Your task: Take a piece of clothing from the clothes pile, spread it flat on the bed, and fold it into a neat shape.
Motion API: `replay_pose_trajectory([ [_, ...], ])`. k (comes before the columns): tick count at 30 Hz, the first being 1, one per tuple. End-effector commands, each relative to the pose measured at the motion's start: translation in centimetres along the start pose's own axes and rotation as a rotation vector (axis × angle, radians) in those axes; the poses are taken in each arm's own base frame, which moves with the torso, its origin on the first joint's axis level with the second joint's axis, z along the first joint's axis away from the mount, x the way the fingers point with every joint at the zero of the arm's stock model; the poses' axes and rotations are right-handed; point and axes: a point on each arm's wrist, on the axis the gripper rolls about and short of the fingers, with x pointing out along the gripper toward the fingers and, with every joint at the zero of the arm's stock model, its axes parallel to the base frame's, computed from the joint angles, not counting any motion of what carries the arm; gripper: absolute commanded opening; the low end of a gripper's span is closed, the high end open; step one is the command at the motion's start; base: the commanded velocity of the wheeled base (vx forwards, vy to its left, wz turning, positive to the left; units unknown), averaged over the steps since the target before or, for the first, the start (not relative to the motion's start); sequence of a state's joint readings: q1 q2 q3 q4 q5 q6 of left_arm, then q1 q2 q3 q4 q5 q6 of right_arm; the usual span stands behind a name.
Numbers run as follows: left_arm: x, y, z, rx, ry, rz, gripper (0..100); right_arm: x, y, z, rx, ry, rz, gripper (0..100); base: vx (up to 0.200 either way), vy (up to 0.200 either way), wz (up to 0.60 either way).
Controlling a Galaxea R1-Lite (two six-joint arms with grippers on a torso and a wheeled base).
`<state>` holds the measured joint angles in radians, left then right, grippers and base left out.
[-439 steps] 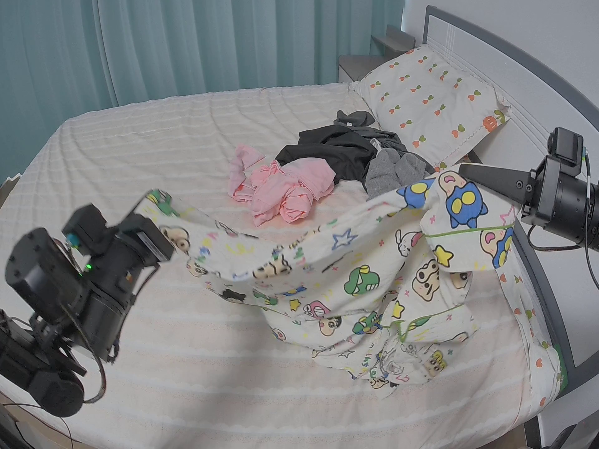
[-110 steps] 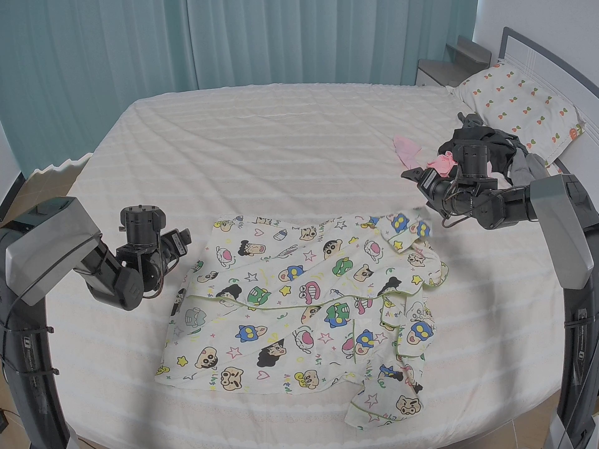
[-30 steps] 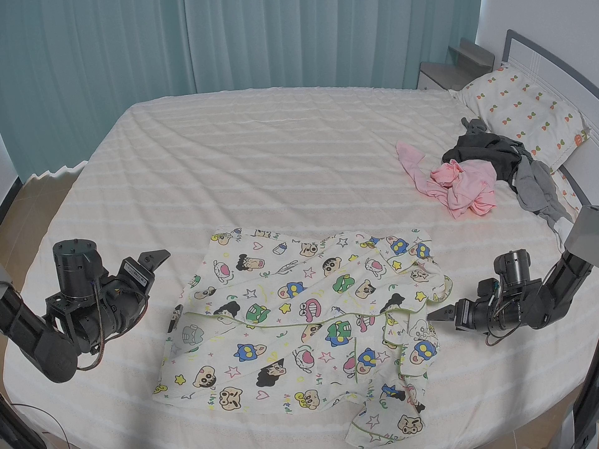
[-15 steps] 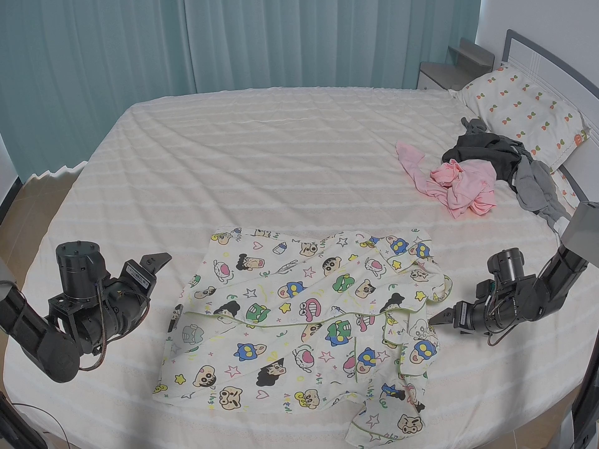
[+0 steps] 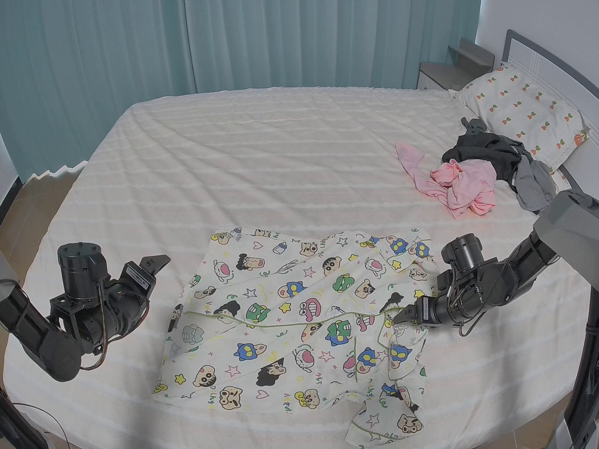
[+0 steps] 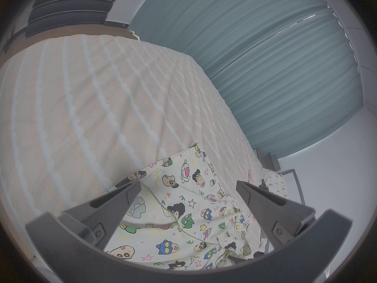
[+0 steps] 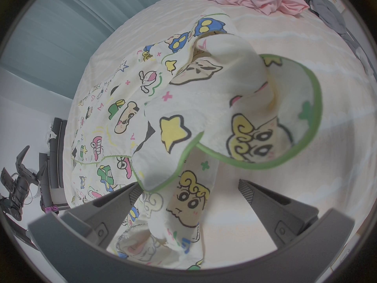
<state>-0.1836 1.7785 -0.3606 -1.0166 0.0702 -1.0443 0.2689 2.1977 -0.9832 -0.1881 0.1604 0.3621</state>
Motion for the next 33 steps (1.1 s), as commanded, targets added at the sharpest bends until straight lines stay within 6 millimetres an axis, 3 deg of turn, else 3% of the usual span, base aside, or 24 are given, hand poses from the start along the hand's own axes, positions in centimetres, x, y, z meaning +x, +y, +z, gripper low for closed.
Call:
replay_pose_trajectory([
  [1, 0.1, 0.1, 0.0, -0.001, 0.0, 0.005, 100, 0.7, 0.0, -0.2, 0.007, 0.018, 0.003, 100, 0.0, 0.0, 0.0],
  [5, 0.1, 0.1, 0.0, -0.001, 0.001, 0.004, 100, 0.7, 0.0, -0.2, 0.044, 0.019, 0.006, 100, 0.0, 0.0, 0.0],
  [6, 0.1, 0.1, 0.0, -0.001, 0.001, 0.004, 100, 0.7, 0.0, -0.2, 0.054, 0.019, 0.008, 0, 0.0, 0.0, 0.0],
  [17, 0.0, 0.0, 0.0, -0.001, -0.003, 0.001, 100, 0.1, 0.2, 0.0, 0.162, 0.003, 0.024, 0, 0.0, 0.0, 0.0],
  [23, -0.1, 0.0, 0.0, -0.001, -0.003, 0.001, 100, -1.3, 0.2, -0.3, 0.211, -0.016, 0.025, 0, 0.0, 0.0, 0.0],
  [33, 0.0, 0.0, -0.1, 0.003, 0.003, -0.001, 100, -4.2, -2.4, -1.3, 0.254, -0.108, 0.008, 0, 0.0, 0.0, 0.0],
])
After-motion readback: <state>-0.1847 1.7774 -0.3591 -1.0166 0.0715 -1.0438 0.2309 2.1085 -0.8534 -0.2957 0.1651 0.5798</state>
